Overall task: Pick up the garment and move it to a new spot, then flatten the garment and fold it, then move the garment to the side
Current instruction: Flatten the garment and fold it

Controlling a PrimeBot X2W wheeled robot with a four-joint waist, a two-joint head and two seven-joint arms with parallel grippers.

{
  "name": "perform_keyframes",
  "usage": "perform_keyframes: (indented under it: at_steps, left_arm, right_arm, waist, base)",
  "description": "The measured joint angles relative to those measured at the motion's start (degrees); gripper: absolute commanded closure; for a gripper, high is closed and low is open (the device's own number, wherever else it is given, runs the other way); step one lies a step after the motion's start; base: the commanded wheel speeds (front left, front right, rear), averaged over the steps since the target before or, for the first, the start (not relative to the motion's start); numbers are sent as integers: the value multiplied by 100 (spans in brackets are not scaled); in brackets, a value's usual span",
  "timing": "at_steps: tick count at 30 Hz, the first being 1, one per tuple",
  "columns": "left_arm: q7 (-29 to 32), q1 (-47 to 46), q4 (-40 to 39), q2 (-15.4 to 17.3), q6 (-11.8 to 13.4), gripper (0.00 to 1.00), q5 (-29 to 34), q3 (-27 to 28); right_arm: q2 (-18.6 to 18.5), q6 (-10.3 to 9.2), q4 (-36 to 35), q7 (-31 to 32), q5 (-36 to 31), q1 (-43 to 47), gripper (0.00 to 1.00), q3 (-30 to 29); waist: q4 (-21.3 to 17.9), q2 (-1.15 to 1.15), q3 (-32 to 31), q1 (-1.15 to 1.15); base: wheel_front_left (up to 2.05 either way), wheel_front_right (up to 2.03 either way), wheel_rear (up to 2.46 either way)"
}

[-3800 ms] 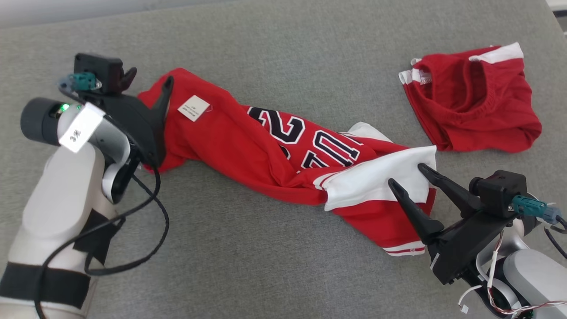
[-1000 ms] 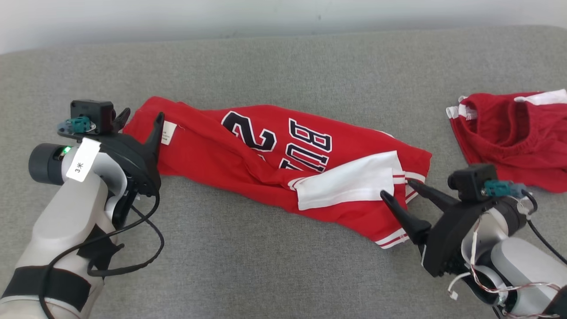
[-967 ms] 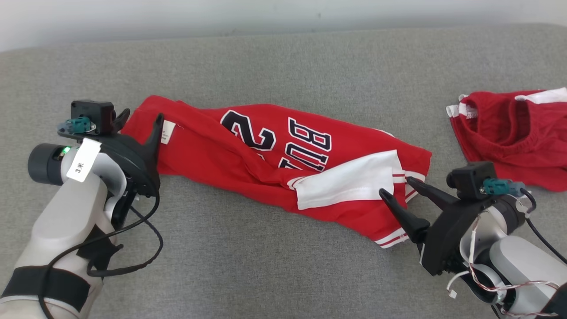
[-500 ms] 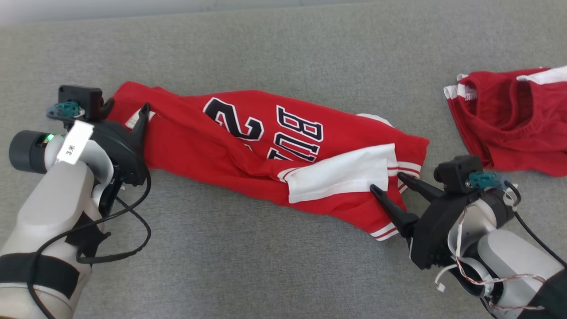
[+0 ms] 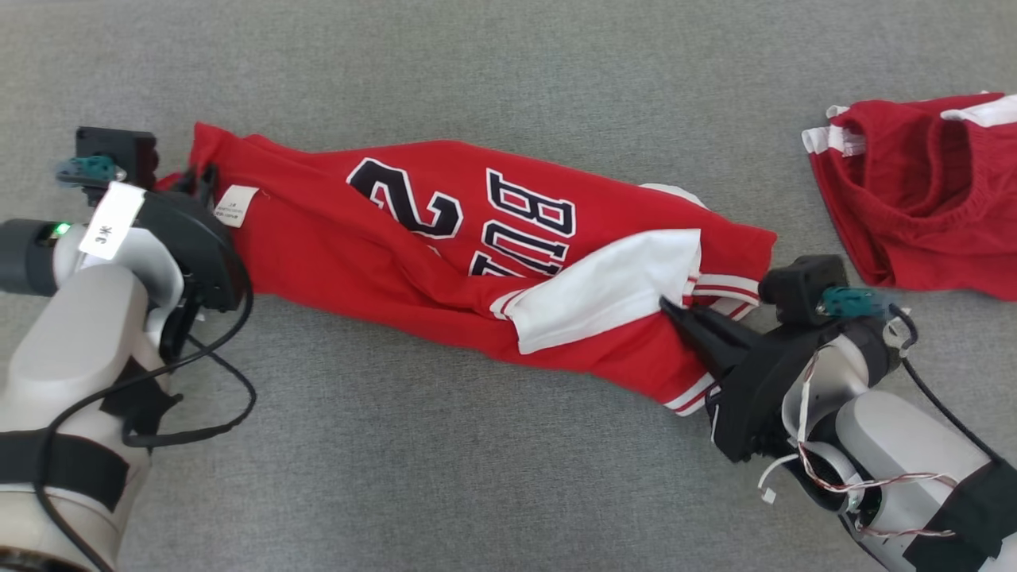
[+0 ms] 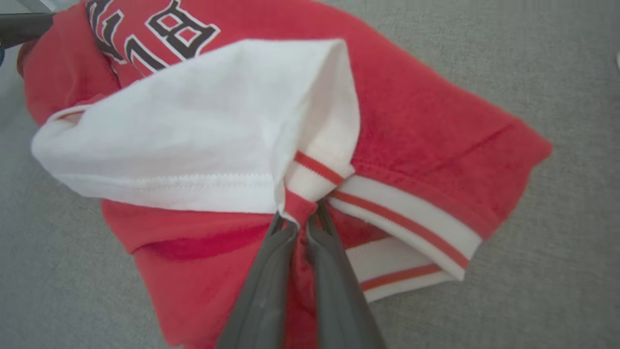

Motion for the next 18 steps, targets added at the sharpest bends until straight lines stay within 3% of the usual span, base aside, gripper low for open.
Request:
perform_keyframes:
  at_steps: [2,12,18]
  left_arm:
    - [-30,-7,5,-62,-1,100,-1,2]
    - [-413,-286,92,-19,-49,100,-209,296]
    - [-609,-354,77,-25,-52,100,-244,321]
  right_arm:
    - [11,11,13,-80,2,-19,100,-63]
    - [38,538,10,-726,594,-137,100,-745]
    - [-271,826,-20,-722,803,-152,100,-950]
  waist:
    - [37,0,6,0]
    - [195,0,-273,-1]
    - [241,0,-565,-1]
  base:
    - [0,0,0]
    - [0,0,0]
    - [0,0,0]
